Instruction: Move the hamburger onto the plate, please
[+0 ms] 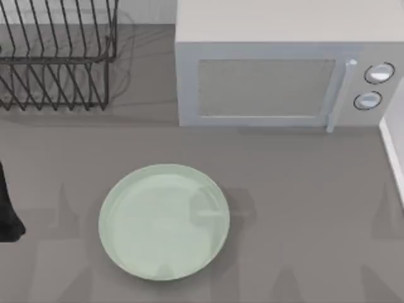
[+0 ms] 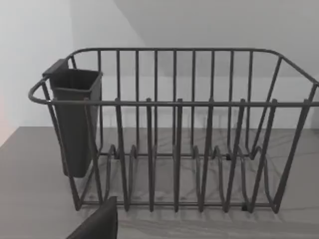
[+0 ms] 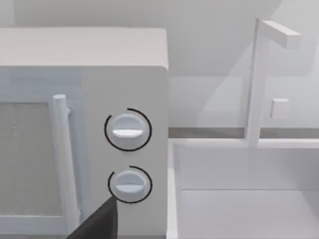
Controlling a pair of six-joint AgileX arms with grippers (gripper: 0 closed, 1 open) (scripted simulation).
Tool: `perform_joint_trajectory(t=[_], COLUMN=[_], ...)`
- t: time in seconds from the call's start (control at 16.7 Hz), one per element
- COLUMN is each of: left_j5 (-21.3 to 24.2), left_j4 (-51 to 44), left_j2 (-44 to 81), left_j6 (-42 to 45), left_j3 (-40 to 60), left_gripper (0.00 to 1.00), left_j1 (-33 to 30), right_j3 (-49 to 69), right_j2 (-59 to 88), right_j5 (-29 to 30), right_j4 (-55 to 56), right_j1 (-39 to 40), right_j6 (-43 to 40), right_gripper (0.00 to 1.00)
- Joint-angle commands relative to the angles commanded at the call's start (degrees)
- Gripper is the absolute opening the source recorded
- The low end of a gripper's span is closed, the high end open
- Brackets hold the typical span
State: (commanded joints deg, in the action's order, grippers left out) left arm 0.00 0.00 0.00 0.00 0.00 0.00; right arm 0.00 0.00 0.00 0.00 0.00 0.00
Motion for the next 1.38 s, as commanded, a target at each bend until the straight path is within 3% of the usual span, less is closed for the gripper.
perform_joint_trajectory(t=[0.24, 0.48, 1.38], left_j5=[0.02, 0.10, 0.17], left_j4=[-1.14, -7.56, -49.77], left_j2=[1.76, 12.58, 93.75], left_j6=[1.07, 6.99, 43.15], left_j3=[1.71, 11.08, 64.63], left_gripper=[1.00, 1.00, 1.00], left_j1=[0.28, 1.85, 11.47], right_j3=[0.00, 0.00, 0.00], right_j2=[0.00, 0.00, 0.00], right_j5=[0.00, 0.00, 0.00], right_j4=[0.00, 0.00, 0.00], right_j1=[0.00, 0.00, 0.00], right_j6=[0.00, 0.00, 0.00], right_gripper=[1.00, 1.00, 1.00])
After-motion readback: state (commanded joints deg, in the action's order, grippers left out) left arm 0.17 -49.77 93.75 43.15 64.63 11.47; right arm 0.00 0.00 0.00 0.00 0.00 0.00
